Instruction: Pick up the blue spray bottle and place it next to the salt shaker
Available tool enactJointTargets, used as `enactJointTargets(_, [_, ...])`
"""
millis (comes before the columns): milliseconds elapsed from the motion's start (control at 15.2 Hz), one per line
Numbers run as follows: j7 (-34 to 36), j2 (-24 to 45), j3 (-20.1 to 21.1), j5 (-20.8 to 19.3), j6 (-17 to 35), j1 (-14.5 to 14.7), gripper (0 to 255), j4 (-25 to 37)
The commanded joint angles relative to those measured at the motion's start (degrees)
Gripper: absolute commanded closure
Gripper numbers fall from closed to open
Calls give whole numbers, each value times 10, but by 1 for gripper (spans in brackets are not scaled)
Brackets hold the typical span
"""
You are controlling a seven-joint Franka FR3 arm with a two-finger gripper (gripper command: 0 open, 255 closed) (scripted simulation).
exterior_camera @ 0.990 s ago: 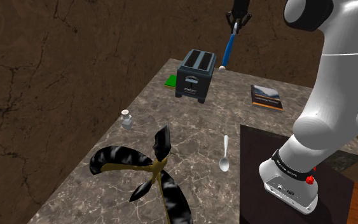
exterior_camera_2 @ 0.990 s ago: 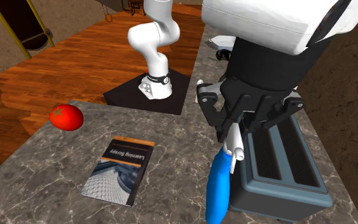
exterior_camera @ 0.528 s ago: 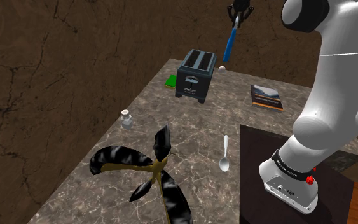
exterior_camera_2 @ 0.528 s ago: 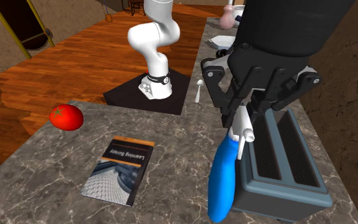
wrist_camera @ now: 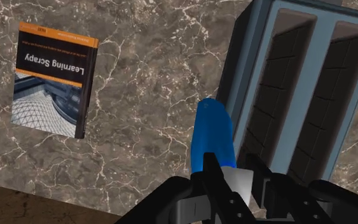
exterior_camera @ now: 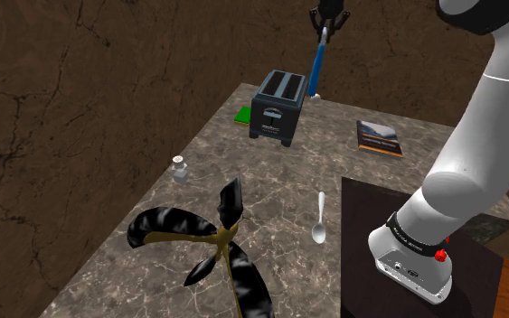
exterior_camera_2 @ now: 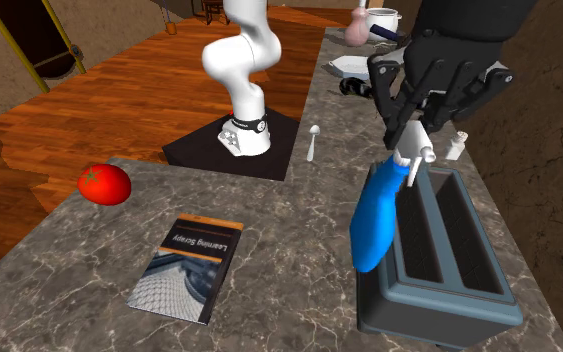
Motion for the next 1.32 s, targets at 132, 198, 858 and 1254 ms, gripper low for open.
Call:
enactJointTargets(132, [56, -51, 20, -13, 14, 38, 255, -66])
enactJointTargets(198, [70, -62, 26, -15, 17, 46, 255, -79])
enactJointTargets(858, [206, -130, 89, -22, 28, 119, 255, -162])
enactJointTargets(1254, [288, -142, 130, -17, 28, 159, 255, -176])
